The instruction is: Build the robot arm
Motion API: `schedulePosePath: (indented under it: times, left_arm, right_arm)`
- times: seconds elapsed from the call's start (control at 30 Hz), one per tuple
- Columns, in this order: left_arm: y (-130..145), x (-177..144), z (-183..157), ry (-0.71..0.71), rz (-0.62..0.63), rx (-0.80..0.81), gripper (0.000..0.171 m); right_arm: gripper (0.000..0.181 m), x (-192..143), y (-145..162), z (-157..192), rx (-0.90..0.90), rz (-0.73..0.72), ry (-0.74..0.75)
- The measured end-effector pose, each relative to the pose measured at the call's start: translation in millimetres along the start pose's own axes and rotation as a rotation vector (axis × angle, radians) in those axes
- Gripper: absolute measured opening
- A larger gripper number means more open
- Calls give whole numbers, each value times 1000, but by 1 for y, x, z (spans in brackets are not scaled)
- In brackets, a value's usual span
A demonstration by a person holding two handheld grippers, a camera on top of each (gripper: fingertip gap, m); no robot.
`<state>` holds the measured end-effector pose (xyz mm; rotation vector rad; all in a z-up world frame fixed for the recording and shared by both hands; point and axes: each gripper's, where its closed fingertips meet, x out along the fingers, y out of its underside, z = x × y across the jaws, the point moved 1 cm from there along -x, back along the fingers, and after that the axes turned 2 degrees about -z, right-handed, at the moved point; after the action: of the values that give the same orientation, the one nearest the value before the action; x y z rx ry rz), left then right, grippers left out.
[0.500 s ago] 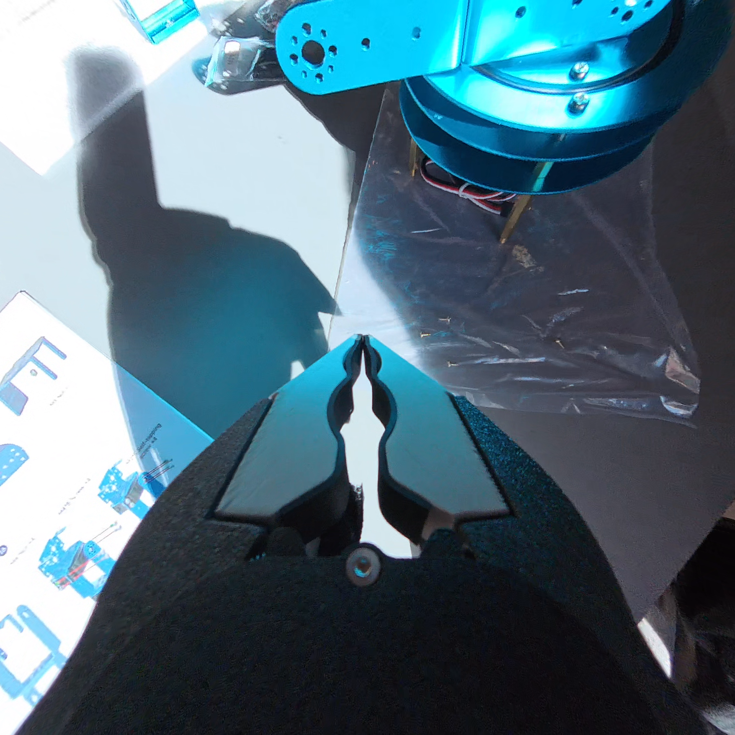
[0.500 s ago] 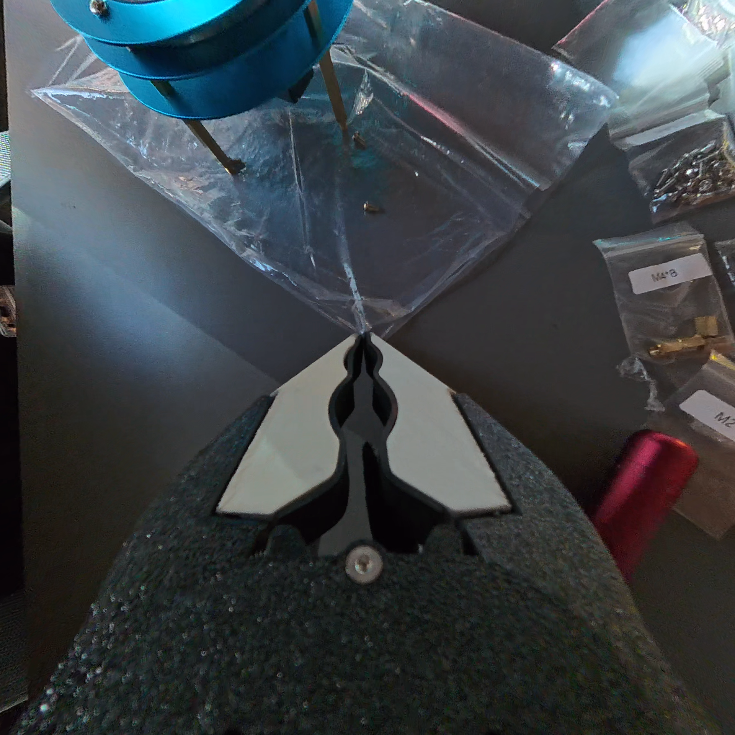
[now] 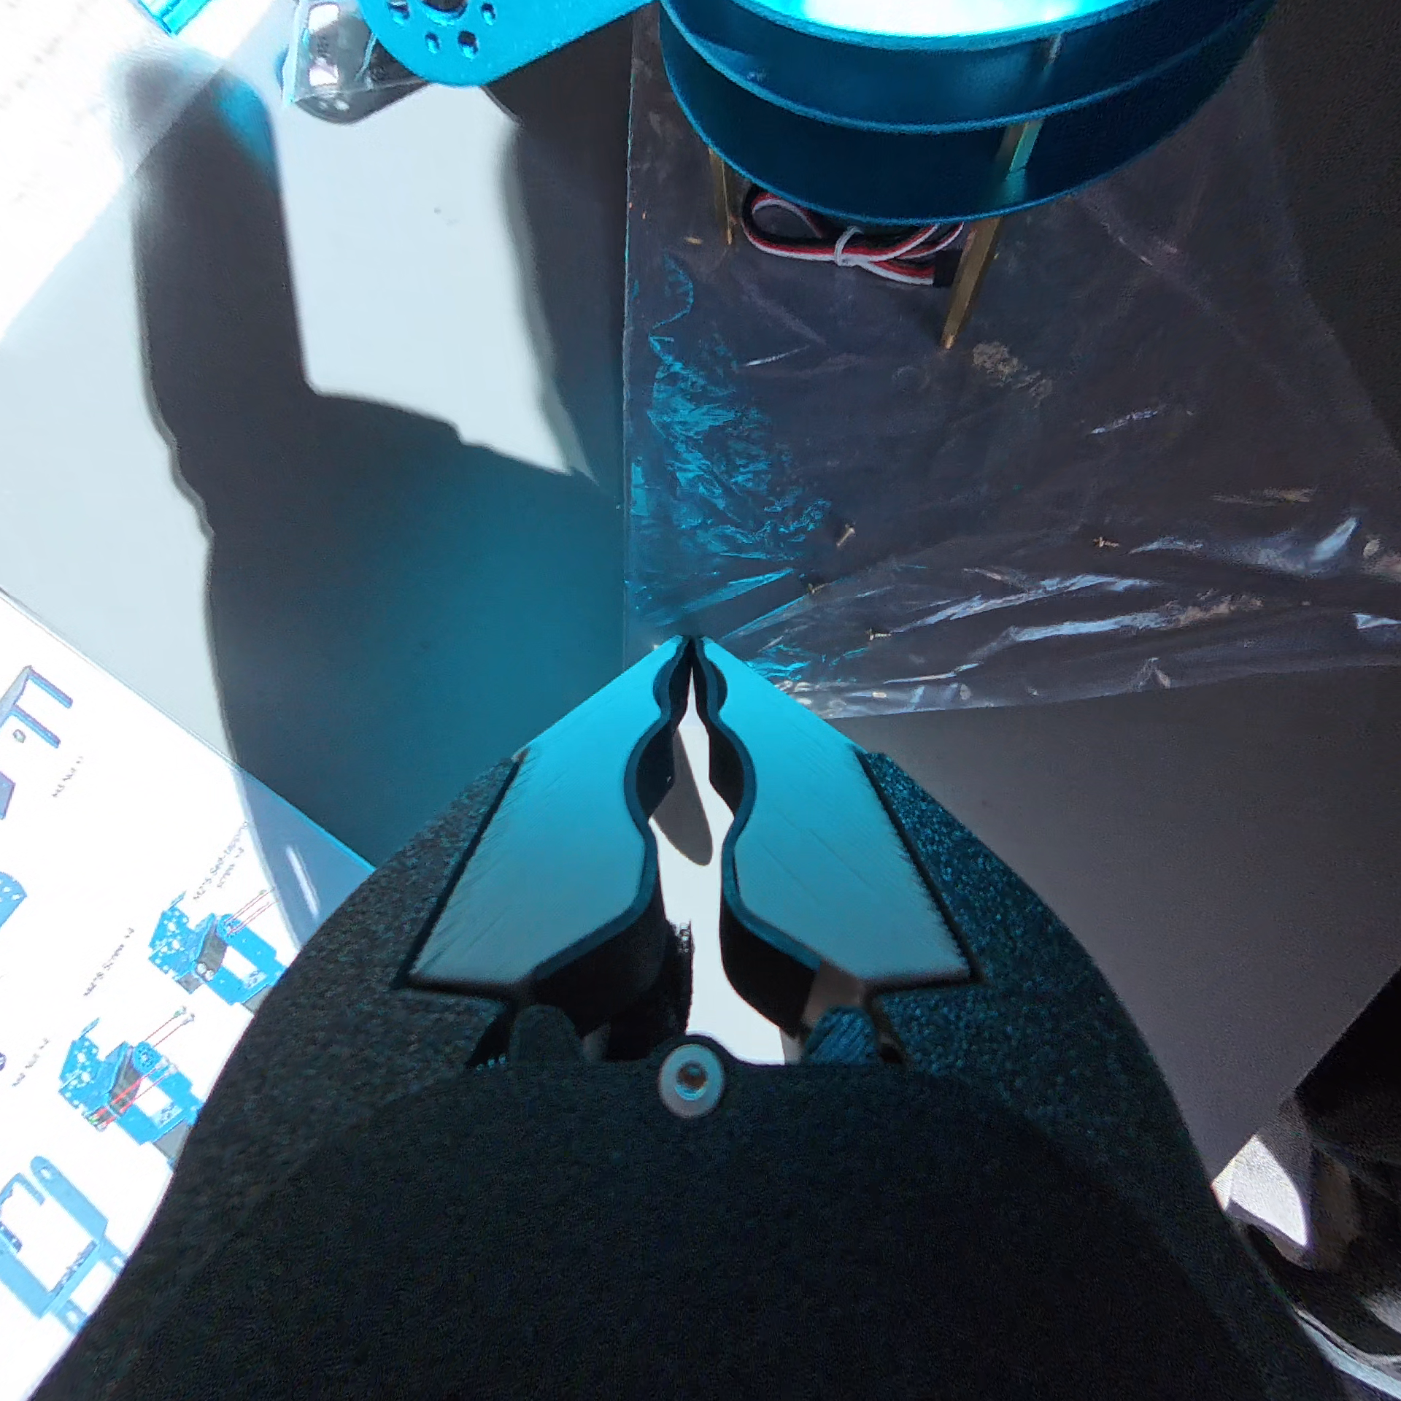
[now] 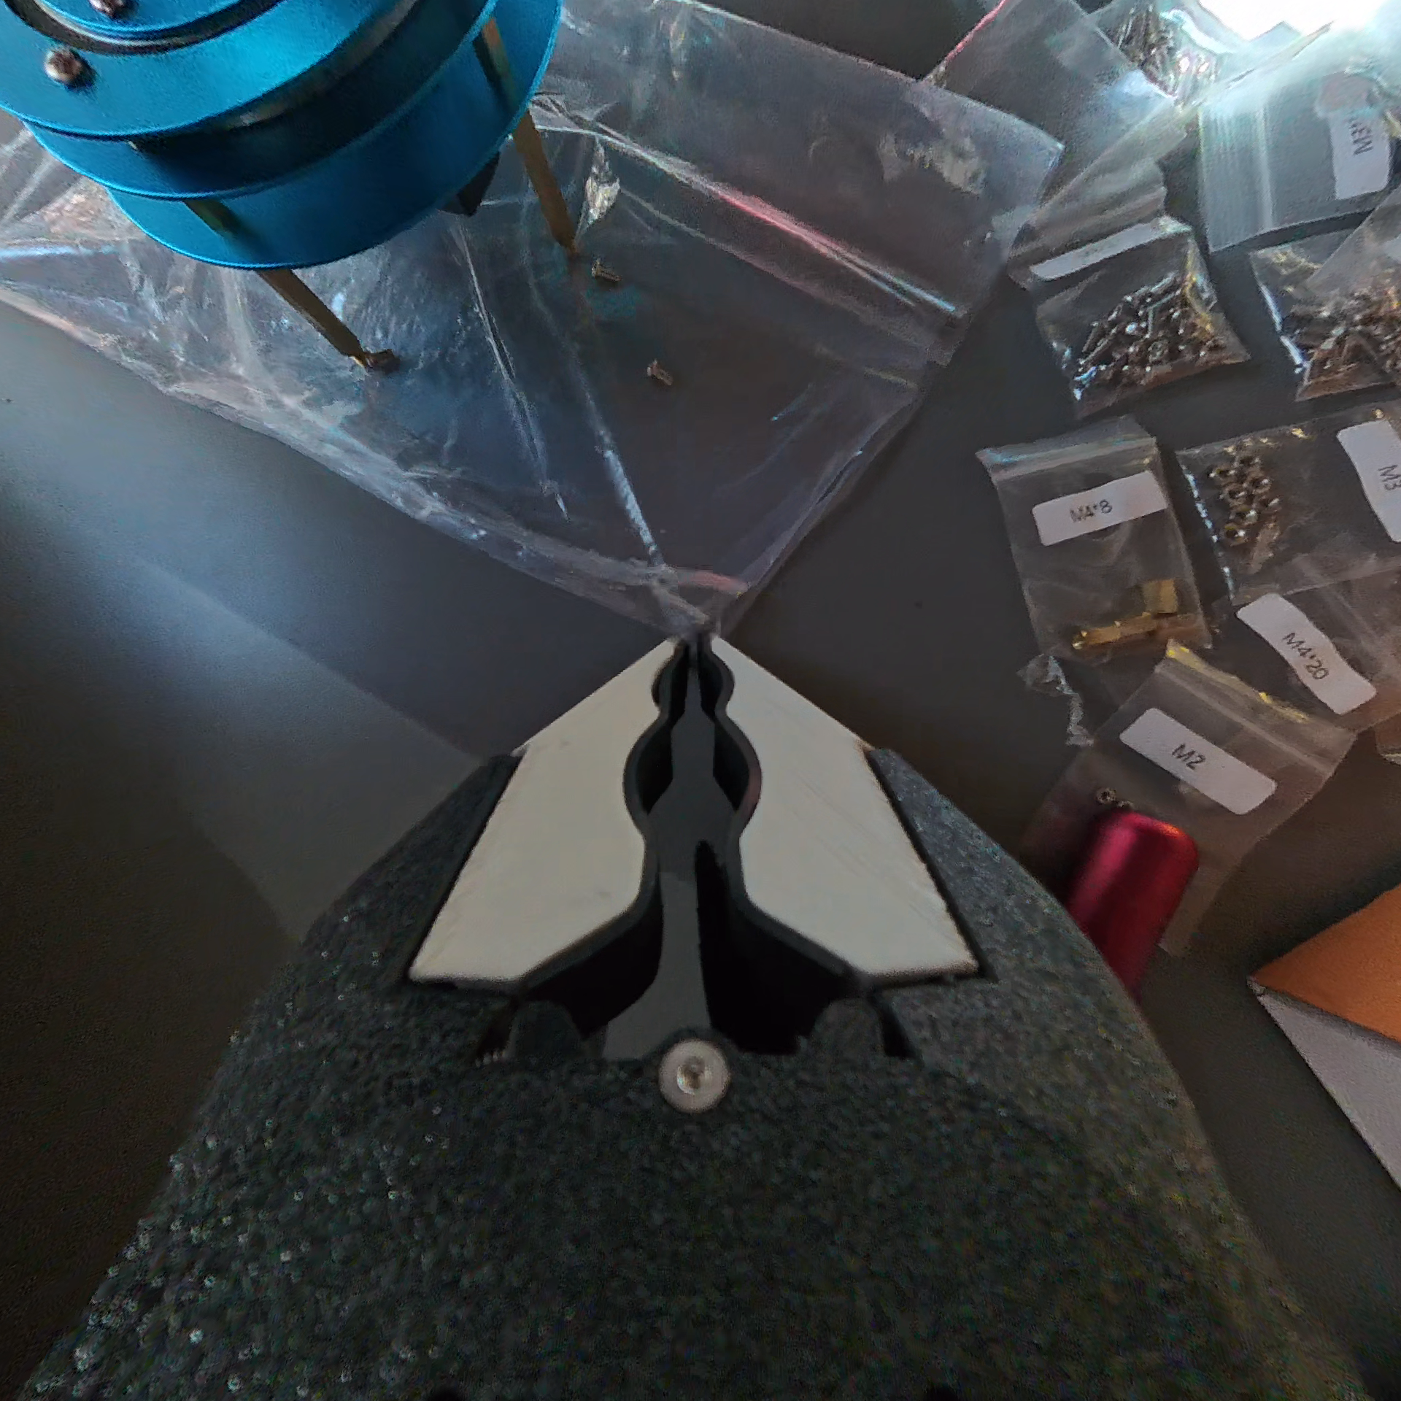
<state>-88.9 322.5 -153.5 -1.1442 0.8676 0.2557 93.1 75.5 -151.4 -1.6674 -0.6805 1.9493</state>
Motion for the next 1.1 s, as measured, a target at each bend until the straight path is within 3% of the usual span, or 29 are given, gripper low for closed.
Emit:
schedulePosePath:
  times: [0.07,0.13,0.2,0.4,0.63,0.97,1.03,1.1]
  left_arm:
    - [0,0,0,-4,-9,-1,0]
    - [1,-1,1,1,-12,-7,0]
    - [1,0,1,-2,-13,-2,0]
    - [1,0,2,-42,-14,11,0]
    - [3,-2,2,-107,-48,-35,0]
    - [0,-1,2,-221,-27,-101,0]
    - [-7,-8,5,-310,-68,-140,0]
    - [-23,-26,2,-379,-189,-192,4]
  right_arm:
    - [17,-10,-1,-4,-13,13,62]
    - [18,-22,-16,0,-38,-44,109]
    - [13,-20,-33,19,-48,-115,48]
    - [0,11,-10,15,-33,-4,87]
    - [0,11,-7,15,-11,-45,62]
    - [0,11,-9,13,-154,3,144]
    - [6,9,-12,13,-168,-30,142]
    - [18,3,-22,15,-155,-100,116]
